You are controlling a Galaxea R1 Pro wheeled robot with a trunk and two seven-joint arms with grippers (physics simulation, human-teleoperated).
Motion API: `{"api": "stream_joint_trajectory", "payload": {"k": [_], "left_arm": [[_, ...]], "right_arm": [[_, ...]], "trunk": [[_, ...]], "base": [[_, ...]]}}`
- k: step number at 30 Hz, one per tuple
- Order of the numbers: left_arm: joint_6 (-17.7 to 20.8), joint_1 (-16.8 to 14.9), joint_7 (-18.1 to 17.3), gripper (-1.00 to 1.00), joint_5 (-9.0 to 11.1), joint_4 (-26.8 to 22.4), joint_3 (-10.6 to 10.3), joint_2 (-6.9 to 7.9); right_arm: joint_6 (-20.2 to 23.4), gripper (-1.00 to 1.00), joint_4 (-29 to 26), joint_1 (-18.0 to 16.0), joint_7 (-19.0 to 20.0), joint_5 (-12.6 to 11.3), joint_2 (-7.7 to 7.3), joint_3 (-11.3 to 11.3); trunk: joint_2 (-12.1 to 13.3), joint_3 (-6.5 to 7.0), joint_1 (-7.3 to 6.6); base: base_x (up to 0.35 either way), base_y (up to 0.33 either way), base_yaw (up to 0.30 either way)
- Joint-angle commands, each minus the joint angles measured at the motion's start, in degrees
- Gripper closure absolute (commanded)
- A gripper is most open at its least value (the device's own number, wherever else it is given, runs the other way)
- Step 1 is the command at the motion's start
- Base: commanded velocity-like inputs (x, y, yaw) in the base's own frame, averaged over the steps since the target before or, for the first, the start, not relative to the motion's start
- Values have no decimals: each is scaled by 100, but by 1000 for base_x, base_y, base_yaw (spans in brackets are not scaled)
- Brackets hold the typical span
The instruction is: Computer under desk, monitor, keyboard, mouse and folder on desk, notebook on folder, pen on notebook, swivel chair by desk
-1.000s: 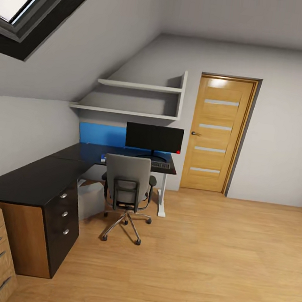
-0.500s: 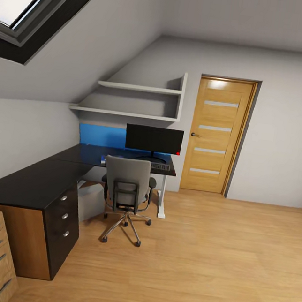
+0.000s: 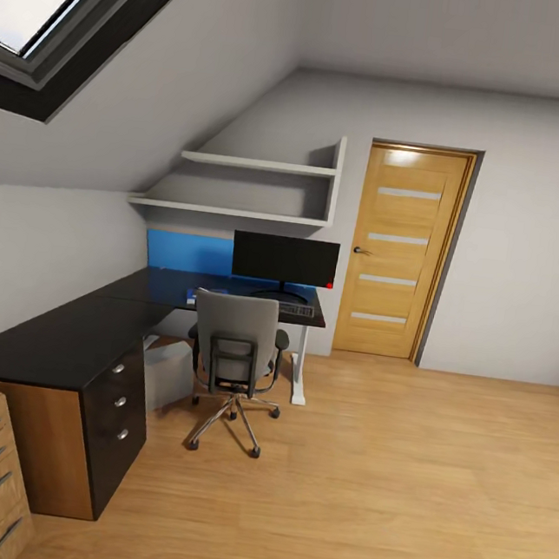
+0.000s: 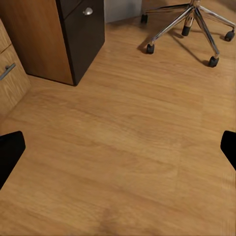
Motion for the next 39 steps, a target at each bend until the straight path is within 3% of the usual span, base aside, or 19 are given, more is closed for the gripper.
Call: {"api": "stream_joint_trajectory", "payload": {"k": [1,15,39], "left_arm": [[-12,-2,43,-100,-18,2,-12,-2],[-6,2,56,-100,-16,1,-19,-11],[-6,4,48,-100,-18,1,-22,-21]], "right_arm": [[12,-100,12,-6,-32,-19,3,50],[462,-100,17,-2,-35,-12,15,53],[524,-100,17,-5,-29,-12,15,53]], "trunk": [[-5,-7,0],[-5,-7,0],[-5,-7,0]], "base": [[0,0,0],[0,0,0],[0,0,0]]}}
